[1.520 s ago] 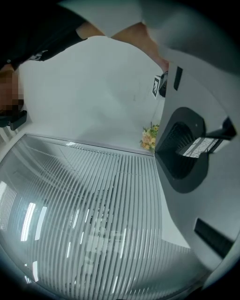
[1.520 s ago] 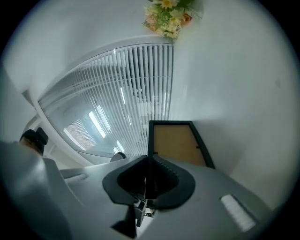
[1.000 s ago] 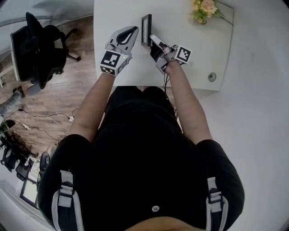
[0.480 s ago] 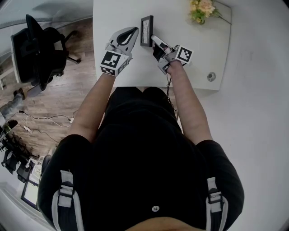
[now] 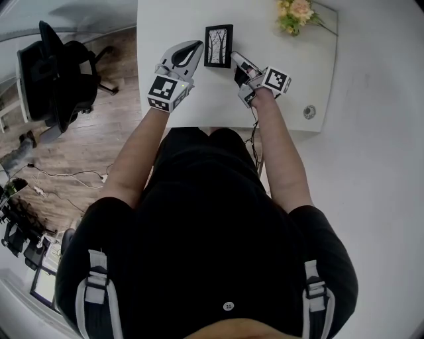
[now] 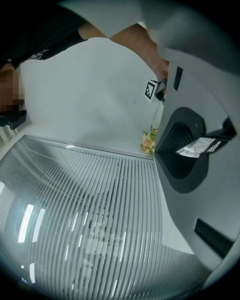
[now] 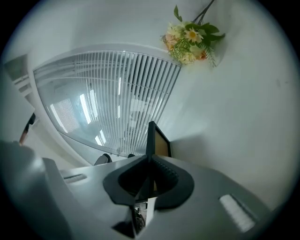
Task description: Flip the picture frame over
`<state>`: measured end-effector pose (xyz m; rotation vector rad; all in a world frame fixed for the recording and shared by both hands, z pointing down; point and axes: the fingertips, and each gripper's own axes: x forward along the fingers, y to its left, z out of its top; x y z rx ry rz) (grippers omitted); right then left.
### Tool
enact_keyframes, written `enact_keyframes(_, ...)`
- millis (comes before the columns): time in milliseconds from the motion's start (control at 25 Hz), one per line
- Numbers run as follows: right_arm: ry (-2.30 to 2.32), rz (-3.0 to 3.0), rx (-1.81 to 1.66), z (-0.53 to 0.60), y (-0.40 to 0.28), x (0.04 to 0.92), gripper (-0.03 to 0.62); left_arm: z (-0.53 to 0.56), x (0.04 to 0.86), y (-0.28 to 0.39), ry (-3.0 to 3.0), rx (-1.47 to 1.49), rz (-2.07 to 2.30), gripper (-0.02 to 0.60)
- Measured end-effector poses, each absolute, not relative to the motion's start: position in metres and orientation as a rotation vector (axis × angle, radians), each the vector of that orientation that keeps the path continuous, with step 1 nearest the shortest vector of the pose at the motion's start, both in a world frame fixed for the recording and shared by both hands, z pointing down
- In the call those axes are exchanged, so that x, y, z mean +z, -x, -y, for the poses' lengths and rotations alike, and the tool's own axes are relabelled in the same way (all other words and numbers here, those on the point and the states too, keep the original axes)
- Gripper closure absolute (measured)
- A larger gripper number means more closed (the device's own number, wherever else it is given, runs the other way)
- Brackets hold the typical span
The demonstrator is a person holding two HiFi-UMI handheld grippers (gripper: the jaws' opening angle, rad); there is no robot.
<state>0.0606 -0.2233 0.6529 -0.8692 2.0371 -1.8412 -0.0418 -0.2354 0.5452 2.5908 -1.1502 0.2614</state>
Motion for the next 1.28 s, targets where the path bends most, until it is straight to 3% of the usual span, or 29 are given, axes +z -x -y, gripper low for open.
enact_keyframes(720, 0.969, -2.005, -1.875, 0.224, -0.081, 0.682, 0.559, 0.224, 0.551, 0.047, -2.572, 0.252, 1.147, 0.575)
enact_keyframes(1280, 1.016, -2.308, -1.745, 0.221, -0.06, 0.646, 0.559, 0.216, 0.538, 0.048, -2.593, 0.259, 1.157, 0.575)
